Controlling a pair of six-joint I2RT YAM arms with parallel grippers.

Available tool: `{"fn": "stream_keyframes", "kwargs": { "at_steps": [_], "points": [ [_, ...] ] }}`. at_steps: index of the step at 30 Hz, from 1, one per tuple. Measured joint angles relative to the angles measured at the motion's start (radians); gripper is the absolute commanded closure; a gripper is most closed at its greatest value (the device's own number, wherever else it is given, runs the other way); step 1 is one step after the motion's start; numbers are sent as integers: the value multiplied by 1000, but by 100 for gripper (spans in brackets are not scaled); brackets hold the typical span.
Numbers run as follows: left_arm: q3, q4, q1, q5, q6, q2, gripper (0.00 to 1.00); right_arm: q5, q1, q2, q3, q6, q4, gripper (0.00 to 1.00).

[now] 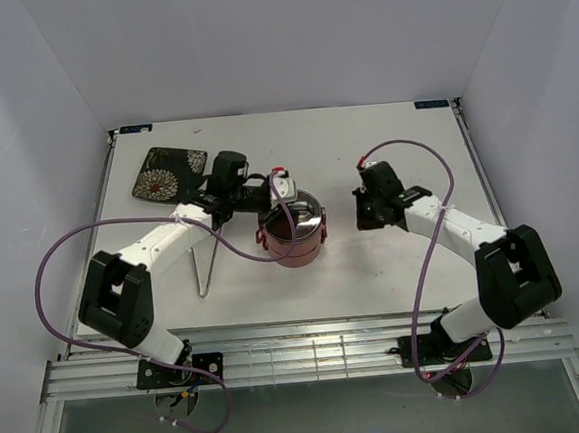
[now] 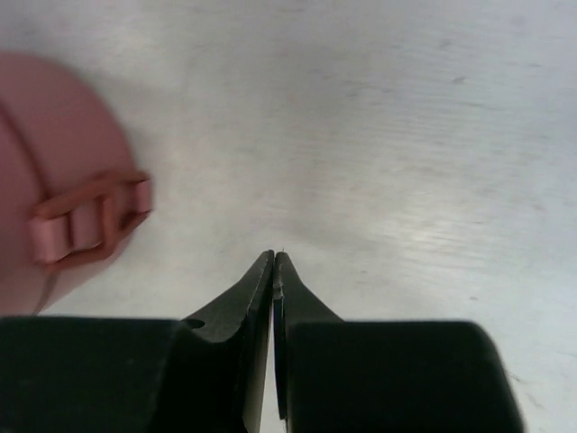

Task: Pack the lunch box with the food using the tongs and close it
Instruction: Close the fastener on the packing box.

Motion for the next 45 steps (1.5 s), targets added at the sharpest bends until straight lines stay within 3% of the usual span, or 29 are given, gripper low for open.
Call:
{"fn": "stream_keyframes", "kwargs": {
  "at_steps": [5, 10, 13, 16, 22, 27, 33, 37, 41, 45],
  "points": [
    [-35, 78, -14, -35, -83, -11, 100, 165, 0, 122, 119, -1, -81, 92],
    [-94, 189, -23, -63, -142, -32, 100, 197, 29, 263, 199, 11, -114, 92],
    [-113, 234, -25, -68, -169, -35, 100, 117, 79, 296, 201, 25, -100, 92],
    [-131, 276, -25, -68, -195, -36, 100, -24, 113, 261, 144, 53, 38, 92],
    [-154, 335, -25, -56, -232, -34, 100, -204, 42, 121, -9, 117, 201, 92],
    [-156, 354, -26, -53, -247, -28, 100, -155, 11, 115, 0, 124, 200, 92],
    [-164, 372, -26, -53, -254, -28, 100, 46, 3, 177, 87, 98, 45, 92],
    [-170, 386, -26, -53, -257, -28, 100, 93, 1, 211, 132, 89, -9, 92],
    [-180, 406, -25, -53, -258, -28, 100, 41, 16, 264, 183, 79, -6, 92],
    [-186, 423, -26, -51, -262, -28, 100, -128, 64, 294, 178, 71, 98, 92]
  ]
}}
